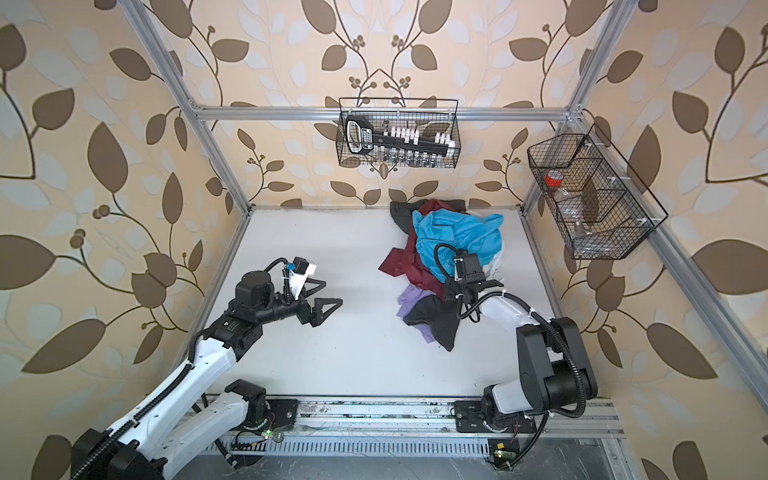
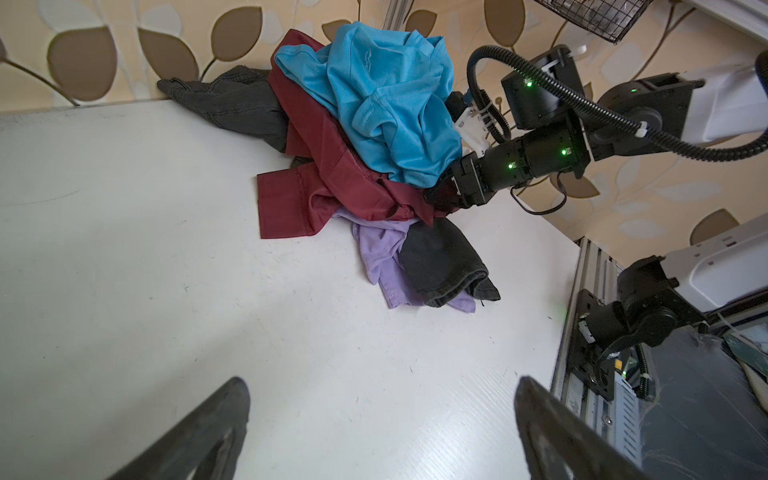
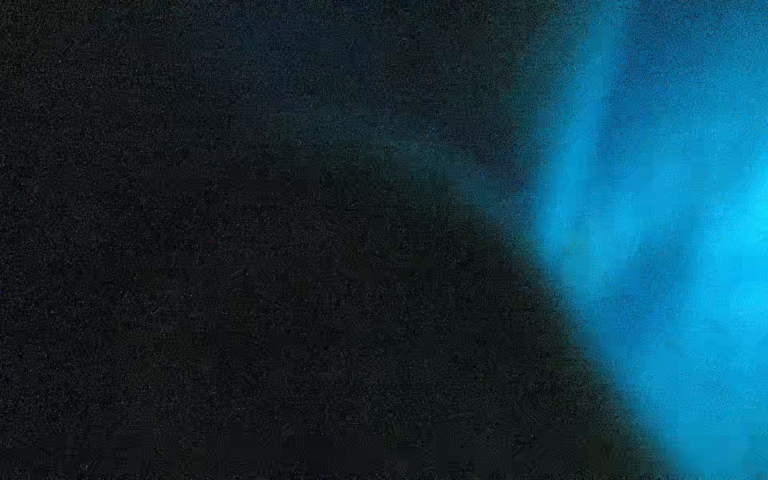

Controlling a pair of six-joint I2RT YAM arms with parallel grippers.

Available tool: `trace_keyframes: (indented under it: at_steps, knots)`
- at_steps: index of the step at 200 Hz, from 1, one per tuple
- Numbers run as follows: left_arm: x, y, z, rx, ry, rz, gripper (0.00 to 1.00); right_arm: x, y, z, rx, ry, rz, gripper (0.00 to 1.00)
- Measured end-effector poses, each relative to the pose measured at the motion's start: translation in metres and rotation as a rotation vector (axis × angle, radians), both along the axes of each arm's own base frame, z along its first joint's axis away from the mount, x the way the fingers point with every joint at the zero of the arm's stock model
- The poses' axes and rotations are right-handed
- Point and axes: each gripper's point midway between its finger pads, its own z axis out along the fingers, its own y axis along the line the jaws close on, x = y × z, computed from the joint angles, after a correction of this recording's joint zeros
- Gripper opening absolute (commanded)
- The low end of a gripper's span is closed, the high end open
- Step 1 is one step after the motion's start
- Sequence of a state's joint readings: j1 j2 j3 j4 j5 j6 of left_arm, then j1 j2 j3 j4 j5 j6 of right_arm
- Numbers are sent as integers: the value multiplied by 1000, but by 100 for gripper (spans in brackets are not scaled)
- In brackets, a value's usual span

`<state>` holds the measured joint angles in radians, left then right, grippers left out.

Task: Pick out a specific cloth from the pile
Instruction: 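Lower the right gripper into the pile and grasp the maroon shirt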

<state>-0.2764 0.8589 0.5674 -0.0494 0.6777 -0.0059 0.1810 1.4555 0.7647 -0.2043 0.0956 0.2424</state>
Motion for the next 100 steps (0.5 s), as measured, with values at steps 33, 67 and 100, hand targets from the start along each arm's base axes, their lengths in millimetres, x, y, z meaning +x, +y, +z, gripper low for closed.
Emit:
trace_keyframes:
  at_steps: [33, 67, 100]
  knots:
    - [0, 0, 0, 0, -1, 1, 99, 0, -3, 13, -7, -36, -15, 0]
    - [-1, -1, 2, 0, -7, -3, 99, -4, -5, 51, 2, -132, -24, 0]
    - [-3, -1, 5, -4, -20, -3, 99, -10, -8, 94, 17, -244, -34, 0]
